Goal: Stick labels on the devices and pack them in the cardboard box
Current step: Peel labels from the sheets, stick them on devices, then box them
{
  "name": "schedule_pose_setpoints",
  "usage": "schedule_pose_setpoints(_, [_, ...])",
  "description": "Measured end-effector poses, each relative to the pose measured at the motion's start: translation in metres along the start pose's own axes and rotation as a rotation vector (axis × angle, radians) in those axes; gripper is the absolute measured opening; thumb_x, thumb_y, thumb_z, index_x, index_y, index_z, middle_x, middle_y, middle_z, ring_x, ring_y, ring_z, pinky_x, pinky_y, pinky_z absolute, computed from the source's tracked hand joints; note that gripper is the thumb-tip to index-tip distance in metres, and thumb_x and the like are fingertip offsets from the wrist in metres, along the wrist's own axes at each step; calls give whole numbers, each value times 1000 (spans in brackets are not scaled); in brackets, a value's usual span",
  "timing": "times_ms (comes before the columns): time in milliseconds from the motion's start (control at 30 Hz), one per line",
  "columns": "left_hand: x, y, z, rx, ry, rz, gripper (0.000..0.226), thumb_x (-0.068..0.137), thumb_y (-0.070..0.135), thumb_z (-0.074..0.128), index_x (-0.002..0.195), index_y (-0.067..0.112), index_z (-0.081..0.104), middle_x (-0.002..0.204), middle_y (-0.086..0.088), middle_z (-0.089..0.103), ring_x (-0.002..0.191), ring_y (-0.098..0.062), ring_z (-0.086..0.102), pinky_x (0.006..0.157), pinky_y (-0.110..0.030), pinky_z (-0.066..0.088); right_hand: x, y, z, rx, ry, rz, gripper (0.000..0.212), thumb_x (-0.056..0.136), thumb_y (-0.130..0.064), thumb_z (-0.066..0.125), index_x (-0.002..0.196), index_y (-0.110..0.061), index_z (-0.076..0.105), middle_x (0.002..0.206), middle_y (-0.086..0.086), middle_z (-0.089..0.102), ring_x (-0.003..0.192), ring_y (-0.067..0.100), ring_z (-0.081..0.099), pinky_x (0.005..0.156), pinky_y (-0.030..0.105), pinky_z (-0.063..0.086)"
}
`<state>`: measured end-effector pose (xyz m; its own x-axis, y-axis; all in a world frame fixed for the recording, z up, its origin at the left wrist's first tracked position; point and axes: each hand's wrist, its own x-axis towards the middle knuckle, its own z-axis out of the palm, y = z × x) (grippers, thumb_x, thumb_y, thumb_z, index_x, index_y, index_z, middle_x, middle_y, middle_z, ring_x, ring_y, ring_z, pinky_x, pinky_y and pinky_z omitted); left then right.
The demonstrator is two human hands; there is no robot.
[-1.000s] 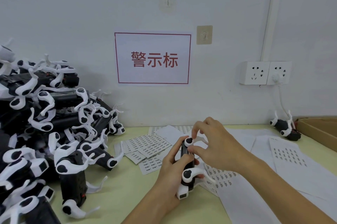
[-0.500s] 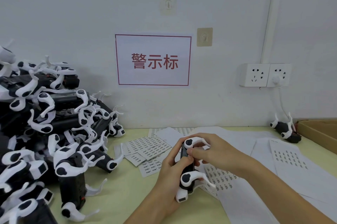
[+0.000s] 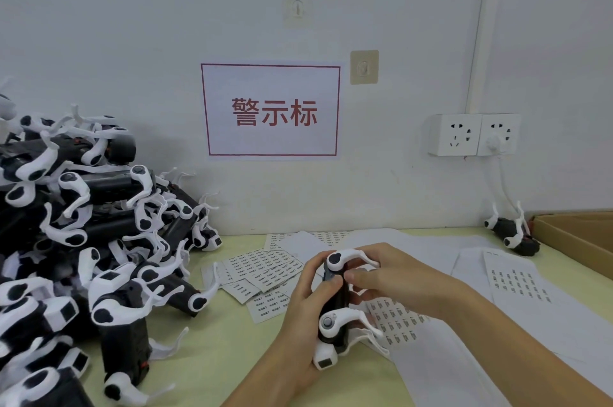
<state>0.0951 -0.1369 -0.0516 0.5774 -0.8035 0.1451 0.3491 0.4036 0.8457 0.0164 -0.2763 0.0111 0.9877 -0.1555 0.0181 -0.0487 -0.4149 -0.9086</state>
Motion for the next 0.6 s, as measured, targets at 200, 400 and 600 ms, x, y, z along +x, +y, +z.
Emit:
schedule_pose_setpoints(200, [0,0,-1,75,32,-52,30,97,11,56,115,32,65,102,-26,62,92,-40,59,82,-52,51,0,1,1,-37,12,30,15,97,-15,57,103,-15,71,87,-2,64,79,11,59,78,28,47])
schedule_pose_setpoints(400, [-1,3,1,77,27,-70,35,95,8,51,114,34,65,105,-29,62,92,-41,58,70,-44,56,0,2,0,-34,11,23,13,94,-18,59,102,-17,70,85,-5,64,76,9,59,76,28,45])
schedule_pose_setpoints(600, [2,3,0,88,35,-51,38,93,6,50,114,34,66,99,-29,64,86,-39,63,67,-43,57,0,3,0,2,-27,1,16,91,-29,64,101,-17,68,88,-2,62,77,12,56,76,29,44])
